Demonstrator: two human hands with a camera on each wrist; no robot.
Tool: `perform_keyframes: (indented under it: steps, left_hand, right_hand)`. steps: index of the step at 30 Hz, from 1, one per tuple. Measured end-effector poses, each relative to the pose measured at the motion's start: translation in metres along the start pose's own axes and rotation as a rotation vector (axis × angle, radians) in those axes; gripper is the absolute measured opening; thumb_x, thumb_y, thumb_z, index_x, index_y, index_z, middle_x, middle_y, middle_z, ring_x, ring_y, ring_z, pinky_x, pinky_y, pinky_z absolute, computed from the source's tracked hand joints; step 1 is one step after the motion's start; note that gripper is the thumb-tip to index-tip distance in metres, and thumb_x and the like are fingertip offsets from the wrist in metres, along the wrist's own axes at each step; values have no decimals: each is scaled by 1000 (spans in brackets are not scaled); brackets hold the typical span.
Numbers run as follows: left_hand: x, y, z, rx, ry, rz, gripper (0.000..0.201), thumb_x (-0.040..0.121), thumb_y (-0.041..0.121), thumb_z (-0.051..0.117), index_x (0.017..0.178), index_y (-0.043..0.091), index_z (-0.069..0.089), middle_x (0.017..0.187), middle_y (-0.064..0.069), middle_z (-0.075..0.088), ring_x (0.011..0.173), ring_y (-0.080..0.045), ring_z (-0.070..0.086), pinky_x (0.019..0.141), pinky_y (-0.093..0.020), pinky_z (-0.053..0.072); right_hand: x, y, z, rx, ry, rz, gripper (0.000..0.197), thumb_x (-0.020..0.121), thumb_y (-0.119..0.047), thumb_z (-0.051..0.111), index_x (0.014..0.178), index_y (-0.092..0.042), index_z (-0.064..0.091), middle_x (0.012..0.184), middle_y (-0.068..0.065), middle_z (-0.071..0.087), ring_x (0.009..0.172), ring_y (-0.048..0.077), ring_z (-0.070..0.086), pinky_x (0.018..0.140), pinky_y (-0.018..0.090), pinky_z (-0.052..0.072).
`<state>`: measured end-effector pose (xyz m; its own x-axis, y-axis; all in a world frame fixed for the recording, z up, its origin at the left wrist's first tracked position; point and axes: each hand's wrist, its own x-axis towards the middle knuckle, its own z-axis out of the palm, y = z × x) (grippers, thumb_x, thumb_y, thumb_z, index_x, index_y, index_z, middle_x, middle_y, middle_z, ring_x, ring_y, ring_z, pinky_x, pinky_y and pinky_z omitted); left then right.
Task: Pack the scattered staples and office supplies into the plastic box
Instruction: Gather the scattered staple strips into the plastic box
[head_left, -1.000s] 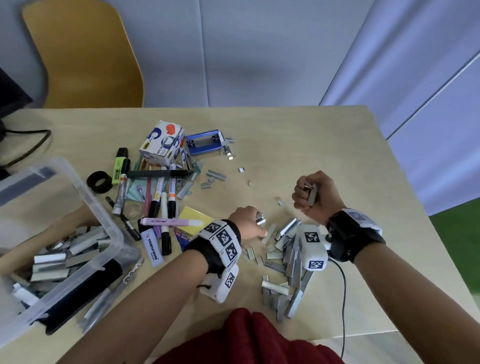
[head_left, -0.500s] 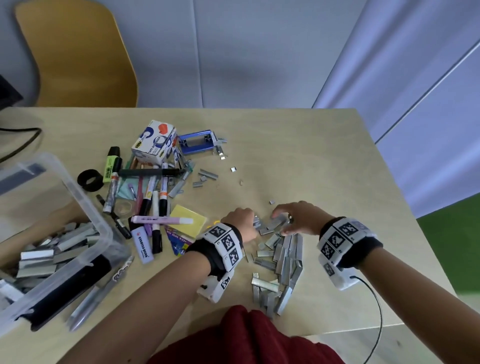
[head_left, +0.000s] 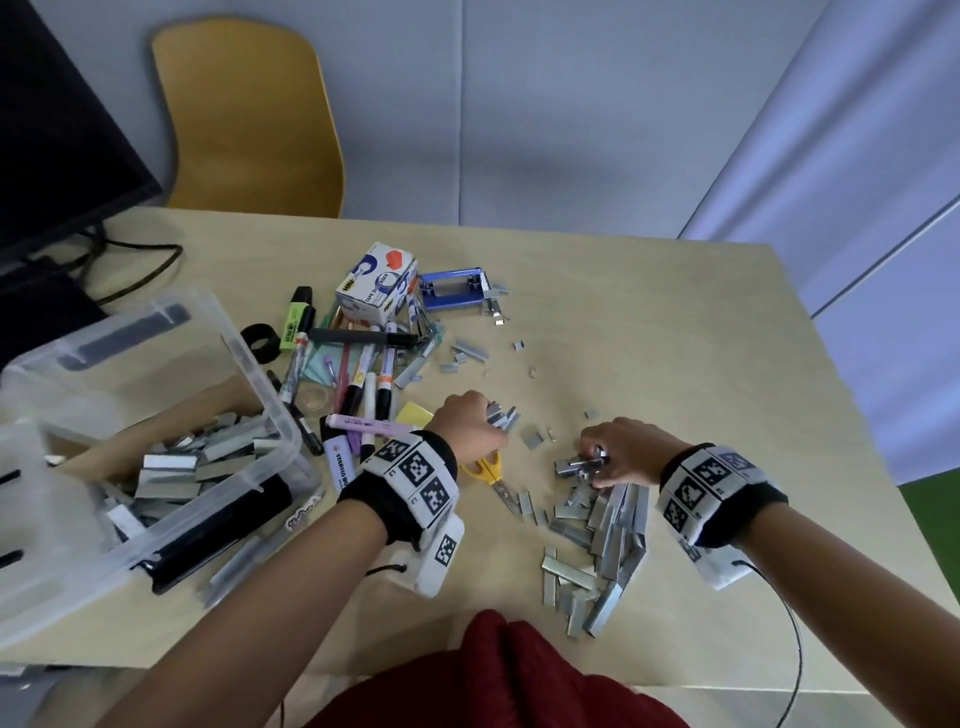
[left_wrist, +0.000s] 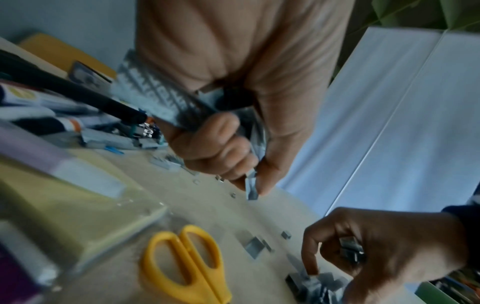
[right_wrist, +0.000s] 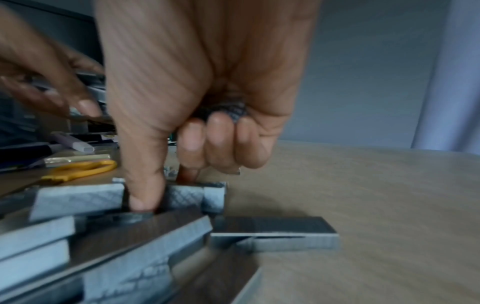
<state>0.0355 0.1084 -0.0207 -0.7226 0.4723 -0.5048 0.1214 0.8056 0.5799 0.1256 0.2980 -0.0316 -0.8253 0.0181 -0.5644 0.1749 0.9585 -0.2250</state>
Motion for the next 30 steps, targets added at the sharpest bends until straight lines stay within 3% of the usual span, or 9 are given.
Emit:
perform_keyframes:
  steps: [3,8,10,14,17,20,24,27,30]
  left_hand:
    - [-5,-6,-7,-24,18,-10,34,79,13,59,56,15,34,58,0,39,53,-14,37,45,-21,25]
    - [-10,-11,-12,-53,31,-21,34,80,14,60,57,15,35,58,1,40,54,-12,38,47,-22,26]
    - [-11,-11,-14,-67,31,-17,34,81,14,59,57,15,35,58,1,40,54,-12,38,47,-22,26]
    - [-11,-9,-20,-68,20,-8,32,81,14,60,58,15,37,61,1,42,58,-14,41,48,-22,28]
    - [-16,-5,-32,-80,30,26,32,81,13,60,59,15,36,61,2,40,56,-12,40,48,-22,27]
    - [-27,1,-56,-121,64,105,34,81,12,60,60,15,33,59,1,35,54,-13,34,47,-22,26]
    - [-52,3,-106,-128,176,175,33,85,17,61,65,16,35,61,3,32,53,-9,32,41,-11,26]
    - [-73,-6,-150,-144,296,209,29,84,23,64,69,12,42,67,0,42,60,-14,43,54,-19,33]
    - [-93,-26,-187,-85,371,212,21,84,25,64,77,11,50,67,-1,43,60,-15,41,55,-26,32]
  right_hand:
    - [4,-8,-2,-78,4,8,27,76,-22,70,100,-19,58,98,-1,62,87,16,53,76,27,44]
    - [12,-24,-2,-85,55,0,29,75,-22,70,100,-15,58,84,-4,50,80,15,48,61,21,33]
    - [15,-31,0,-40,77,0,25,74,-22,72,93,-15,58,79,-5,48,78,15,47,52,17,26]
    - [24,-47,-1,155,130,30,30,68,-19,72,62,-22,43,67,-4,47,73,17,44,50,20,26]
    - [29,-60,-8,371,217,55,27,65,-14,72,59,-18,46,62,-2,46,66,17,41,51,22,26]
    - [27,-77,-24,542,281,40,29,66,-7,71,56,-18,46,56,-4,42,54,10,36,49,21,28]
    - [22,-109,-53,630,327,-61,21,69,-2,68,60,-11,51,53,-4,40,47,4,35,42,10,27]
    - [21,-141,-73,683,354,-162,19,70,1,67,62,-8,52,50,-5,39,38,2,35,40,8,25]
    - [23,-175,-87,711,351,-265,11,71,5,65,67,3,55,40,-11,37,37,2,33,40,8,26]
